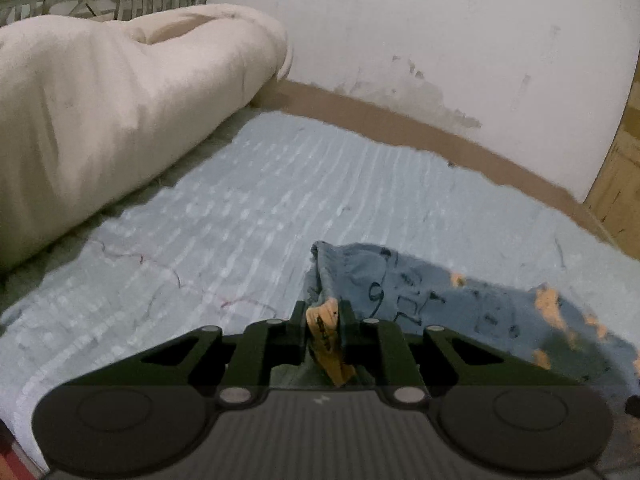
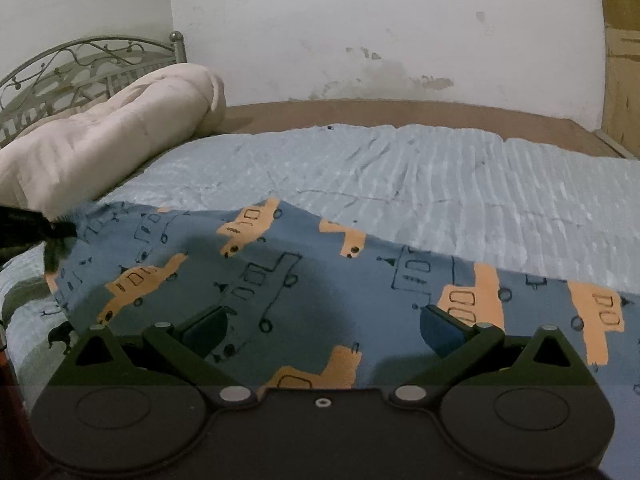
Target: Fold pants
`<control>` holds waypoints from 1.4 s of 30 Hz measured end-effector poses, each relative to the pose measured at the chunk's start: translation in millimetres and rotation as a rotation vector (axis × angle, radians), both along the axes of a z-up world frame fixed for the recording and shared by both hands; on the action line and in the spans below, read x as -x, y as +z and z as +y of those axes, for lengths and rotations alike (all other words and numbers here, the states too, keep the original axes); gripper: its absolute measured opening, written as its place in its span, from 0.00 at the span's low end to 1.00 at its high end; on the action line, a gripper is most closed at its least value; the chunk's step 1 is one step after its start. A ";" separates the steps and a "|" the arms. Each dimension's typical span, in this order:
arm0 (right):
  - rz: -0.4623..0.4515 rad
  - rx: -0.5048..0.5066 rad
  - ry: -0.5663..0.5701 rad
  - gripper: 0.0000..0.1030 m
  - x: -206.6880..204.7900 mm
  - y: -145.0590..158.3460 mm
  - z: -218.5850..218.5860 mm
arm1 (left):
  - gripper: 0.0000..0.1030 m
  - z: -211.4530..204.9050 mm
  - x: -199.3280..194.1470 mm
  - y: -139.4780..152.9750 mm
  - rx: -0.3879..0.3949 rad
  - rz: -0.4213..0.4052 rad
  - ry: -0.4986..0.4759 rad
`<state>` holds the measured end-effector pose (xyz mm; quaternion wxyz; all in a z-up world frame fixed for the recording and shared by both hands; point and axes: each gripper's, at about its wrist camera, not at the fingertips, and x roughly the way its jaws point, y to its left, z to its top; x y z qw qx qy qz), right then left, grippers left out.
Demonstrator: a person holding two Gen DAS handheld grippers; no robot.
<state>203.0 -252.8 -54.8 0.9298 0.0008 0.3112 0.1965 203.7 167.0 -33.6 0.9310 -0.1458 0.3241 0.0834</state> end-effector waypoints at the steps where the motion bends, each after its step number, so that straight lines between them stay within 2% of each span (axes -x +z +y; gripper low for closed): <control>1: -0.001 0.000 0.003 0.99 0.3 0.1 0.0 | 0.17 -1.1 -0.7 -1.0 0.001 0.006 -0.001; 2: -0.001 0.000 0.005 0.99 0.4 0.3 0.0 | 0.22 -3.6 -1.3 -0.9 -0.009 0.010 -0.003; 4: -0.003 0.009 0.015 0.99 -2.0 3.4 1.9 | 0.46 -8.0 3.1 1.2 -0.059 0.001 0.019; 5: -0.011 0.023 0.019 0.99 -5.1 6.0 4.3 | 0.70 -12.2 5.2 3.5 -0.095 0.000 0.031; 6: -0.024 0.048 0.014 0.99 -10.8 9.7 8.2 | 0.87 -17.0 7.7 6.3 -0.130 -0.003 0.043; 7: -0.031 0.076 0.010 0.99 -19.0 13.5 13.2 | 0.90 -19.7 9.8 9.7 -0.152 -0.010 0.050; 9: -0.023 0.128 0.022 0.99 -43.3 20.0 26.9 | 0.94 -31.0 13.5 16.1 -0.196 -0.035 0.043; 12: -0.024 0.133 0.046 0.99 -83.5 19.7 47.9 | 0.98 -53.3 12.7 21.3 -0.232 -0.052 -0.001; 18: 0.079 0.122 0.151 0.99 -143.1 -7.9 85.5 | 0.99 -100.4 4.9 18.4 -0.208 -0.062 -0.129; 21: 0.055 0.180 0.086 0.99 -153.3 -17.8 81.7 | 0.99 -116.8 -2.0 12.5 -0.183 -0.034 -0.174; 23: 0.039 0.182 -0.005 0.99 -157.1 -15.9 64.2 | 0.99 -123.9 -5.2 10.1 -0.173 -0.015 -0.190; 25: 0.020 0.241 -0.102 0.98 -155.7 -11.2 44.4 | 0.99 -129.4 -6.4 9.5 -0.166 -0.008 -0.199; 27: 0.016 0.264 -0.110 0.96 -144.8 -4.5 23.0 | 0.99 -134.4 -6.3 10.0 -0.160 -0.010 -0.210; 30: 0.024 0.182 -0.079 0.98 -104.3 9.3 -18.0 | 0.99 -146.8 -10.1 12.3 -0.145 -0.012 -0.229; 32: 0.008 0.171 -0.057 0.99 -68.2 14.6 -40.7 | 0.99 -159.4 -12.4 12.7 -0.137 -0.013 -0.254; 34: -0.022 0.215 -0.050 0.99 -32.7 14.9 -60.0 | 0.99 -175.0 -12.8 12.0 -0.140 -0.010 -0.284; 37: -0.082 0.353 -0.075 0.99 11.8 6.4 -87.8 | 0.99 -201.0 -11.3 6.1 -0.154 0.007 -0.340; 39: -0.151 0.459 -0.137 0.99 33.5 -0.9 -109.0 | 0.99 -216.8 -10.7 -0.1 -0.164 0.041 -0.380; 42: -0.241 0.549 -0.260 0.99 57.5 -9.3 -141.8 | 0.99 -232.6 -6.1 -7.4 -0.198 0.072 -0.402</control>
